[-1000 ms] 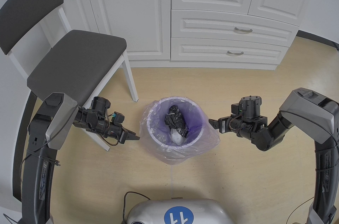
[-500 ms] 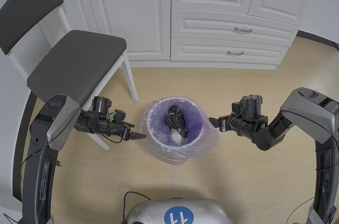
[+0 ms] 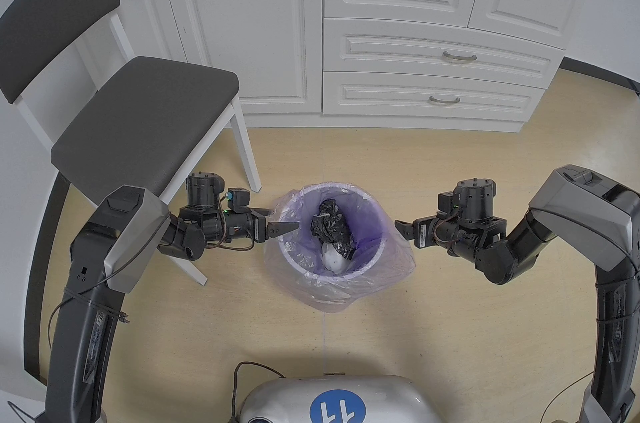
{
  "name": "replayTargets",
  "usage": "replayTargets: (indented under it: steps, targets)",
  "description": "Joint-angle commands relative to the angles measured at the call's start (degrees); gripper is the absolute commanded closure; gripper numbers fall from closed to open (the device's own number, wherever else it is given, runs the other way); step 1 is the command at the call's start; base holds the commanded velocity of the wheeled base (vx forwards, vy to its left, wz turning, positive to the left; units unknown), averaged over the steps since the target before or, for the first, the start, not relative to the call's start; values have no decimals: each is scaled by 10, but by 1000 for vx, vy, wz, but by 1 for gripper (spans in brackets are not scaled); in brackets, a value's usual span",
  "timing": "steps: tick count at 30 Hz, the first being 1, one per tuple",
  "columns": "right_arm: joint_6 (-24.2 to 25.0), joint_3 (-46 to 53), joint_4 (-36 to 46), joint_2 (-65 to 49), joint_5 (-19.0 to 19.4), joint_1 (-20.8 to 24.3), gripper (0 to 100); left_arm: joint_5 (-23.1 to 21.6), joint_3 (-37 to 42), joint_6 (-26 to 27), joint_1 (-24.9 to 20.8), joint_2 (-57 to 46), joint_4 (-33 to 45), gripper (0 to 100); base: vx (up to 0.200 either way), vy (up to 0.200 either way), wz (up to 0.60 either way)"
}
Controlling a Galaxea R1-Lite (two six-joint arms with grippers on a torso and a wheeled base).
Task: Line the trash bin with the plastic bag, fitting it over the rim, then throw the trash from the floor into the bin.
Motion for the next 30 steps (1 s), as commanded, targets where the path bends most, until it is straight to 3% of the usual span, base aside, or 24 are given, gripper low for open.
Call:
replayTargets:
  steps: [1,10,11,30]
  targets:
    - [0,0,-1,0,0,0,0,0,-4,-4,-5,11,-11,0,0,0,0]
    - [0,0,-1,-1,0,-1,0,1,4,-4,-3,9,-35,0,0,0,0]
    - [0,0,-1,-1,0,-1,0,1,4,-4,-3,9,-35,100,0,0,0]
    - [-1,0,-1,0,0,-2,0,7,14,-16,22,12,-67,100,0,0,0]
